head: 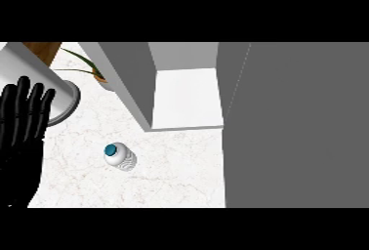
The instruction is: Pick up the bottled water, place it into the cabinet and close the cabinet
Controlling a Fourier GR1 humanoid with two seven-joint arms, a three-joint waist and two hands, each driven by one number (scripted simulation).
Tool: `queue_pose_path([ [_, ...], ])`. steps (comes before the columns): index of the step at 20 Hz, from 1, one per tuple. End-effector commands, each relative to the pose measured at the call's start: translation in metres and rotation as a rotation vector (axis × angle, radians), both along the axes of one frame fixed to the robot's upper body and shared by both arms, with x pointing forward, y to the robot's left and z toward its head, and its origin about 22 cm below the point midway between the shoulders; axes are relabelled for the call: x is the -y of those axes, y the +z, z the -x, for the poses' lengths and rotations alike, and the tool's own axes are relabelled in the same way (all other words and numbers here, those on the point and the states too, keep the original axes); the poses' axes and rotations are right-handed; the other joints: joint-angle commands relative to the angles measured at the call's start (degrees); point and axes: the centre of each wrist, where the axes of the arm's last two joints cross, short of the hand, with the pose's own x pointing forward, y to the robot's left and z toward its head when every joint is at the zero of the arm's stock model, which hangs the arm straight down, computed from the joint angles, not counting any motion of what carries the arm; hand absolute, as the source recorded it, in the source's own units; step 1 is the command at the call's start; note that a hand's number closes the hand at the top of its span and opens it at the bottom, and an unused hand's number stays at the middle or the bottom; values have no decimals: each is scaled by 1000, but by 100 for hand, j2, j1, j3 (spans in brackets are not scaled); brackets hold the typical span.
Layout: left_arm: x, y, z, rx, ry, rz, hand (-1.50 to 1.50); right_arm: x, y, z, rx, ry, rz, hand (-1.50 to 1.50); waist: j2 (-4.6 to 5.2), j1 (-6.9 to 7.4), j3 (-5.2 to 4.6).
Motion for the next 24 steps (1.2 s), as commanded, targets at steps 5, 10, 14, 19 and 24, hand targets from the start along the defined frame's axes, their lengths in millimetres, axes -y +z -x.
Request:
queue_pose_path([
  [5,-26,-9,8,8,-269,4,-150,-3,1,41,1,-10,5,-150,142,215,-176],
  [10,-29,-16,15,-226,-414,161,-150,-27,2,51,-95,220,-12,-150,141,258,-174],
  [14,-62,4,24,-240,-420,177,-150,-20,15,71,-100,238,-10,-150,149,243,-170],
  [19,-53,10,50,-270,-412,169,-150,-44,30,83,-73,231,-24,-150,150,259,-171],
  [24,-67,20,45,-318,-396,158,-150,-53,41,83,-90,239,-26,-150,154,254,-170],
])
